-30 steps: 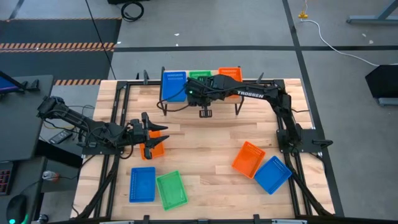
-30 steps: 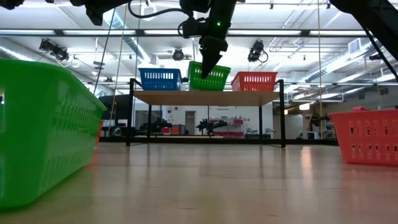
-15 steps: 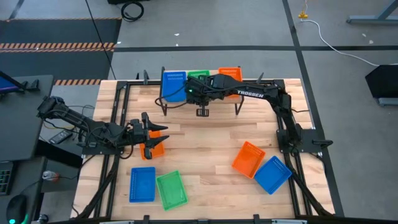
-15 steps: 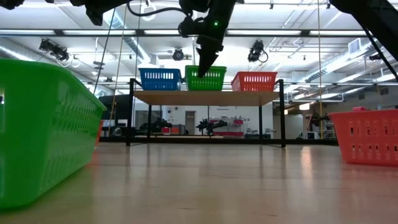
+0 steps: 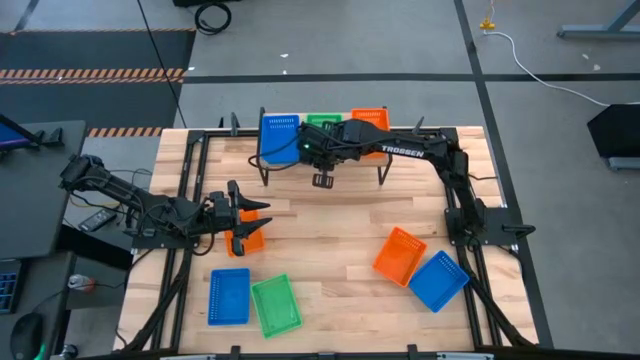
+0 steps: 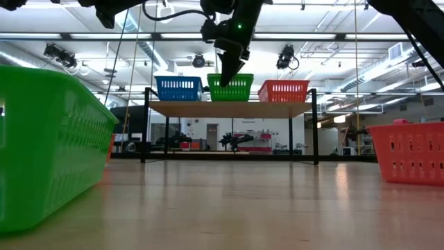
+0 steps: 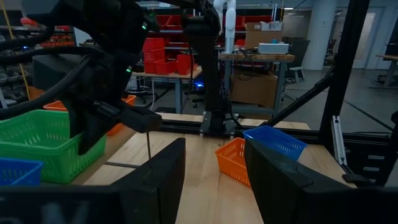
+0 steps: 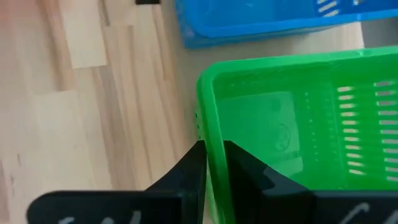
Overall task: Stack baskets on shelf by color
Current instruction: Adjust the green bin on the shelf
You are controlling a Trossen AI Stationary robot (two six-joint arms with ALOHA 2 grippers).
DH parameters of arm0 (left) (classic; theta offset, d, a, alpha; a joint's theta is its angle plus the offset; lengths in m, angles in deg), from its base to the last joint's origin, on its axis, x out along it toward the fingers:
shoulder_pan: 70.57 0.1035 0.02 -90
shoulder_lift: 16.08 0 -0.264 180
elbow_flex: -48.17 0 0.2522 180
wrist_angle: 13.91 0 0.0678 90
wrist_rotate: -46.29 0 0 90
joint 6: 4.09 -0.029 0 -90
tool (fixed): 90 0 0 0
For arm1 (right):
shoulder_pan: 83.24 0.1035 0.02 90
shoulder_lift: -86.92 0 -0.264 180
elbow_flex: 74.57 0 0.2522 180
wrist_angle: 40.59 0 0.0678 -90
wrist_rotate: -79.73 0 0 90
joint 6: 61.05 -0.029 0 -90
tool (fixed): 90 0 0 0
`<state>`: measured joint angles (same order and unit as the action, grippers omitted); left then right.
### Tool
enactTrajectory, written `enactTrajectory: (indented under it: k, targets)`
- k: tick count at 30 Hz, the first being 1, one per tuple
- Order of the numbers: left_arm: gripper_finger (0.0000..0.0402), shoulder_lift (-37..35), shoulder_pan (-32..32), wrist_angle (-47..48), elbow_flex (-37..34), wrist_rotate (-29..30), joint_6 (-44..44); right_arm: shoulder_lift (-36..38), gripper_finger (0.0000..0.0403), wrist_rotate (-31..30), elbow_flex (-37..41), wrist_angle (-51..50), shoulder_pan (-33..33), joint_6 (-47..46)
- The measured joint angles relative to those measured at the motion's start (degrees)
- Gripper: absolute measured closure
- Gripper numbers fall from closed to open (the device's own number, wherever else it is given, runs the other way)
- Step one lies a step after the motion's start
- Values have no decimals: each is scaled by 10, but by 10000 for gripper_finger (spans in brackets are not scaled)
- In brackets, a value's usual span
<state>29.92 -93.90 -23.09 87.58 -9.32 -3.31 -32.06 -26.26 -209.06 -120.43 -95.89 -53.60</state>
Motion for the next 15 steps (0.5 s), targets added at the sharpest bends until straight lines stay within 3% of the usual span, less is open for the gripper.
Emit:
enactTrajectory:
  k: [15]
  targets:
    - [230, 0, 0, 0, 0, 0, 0, 2, 320, -8, 0, -13, 3, 5]
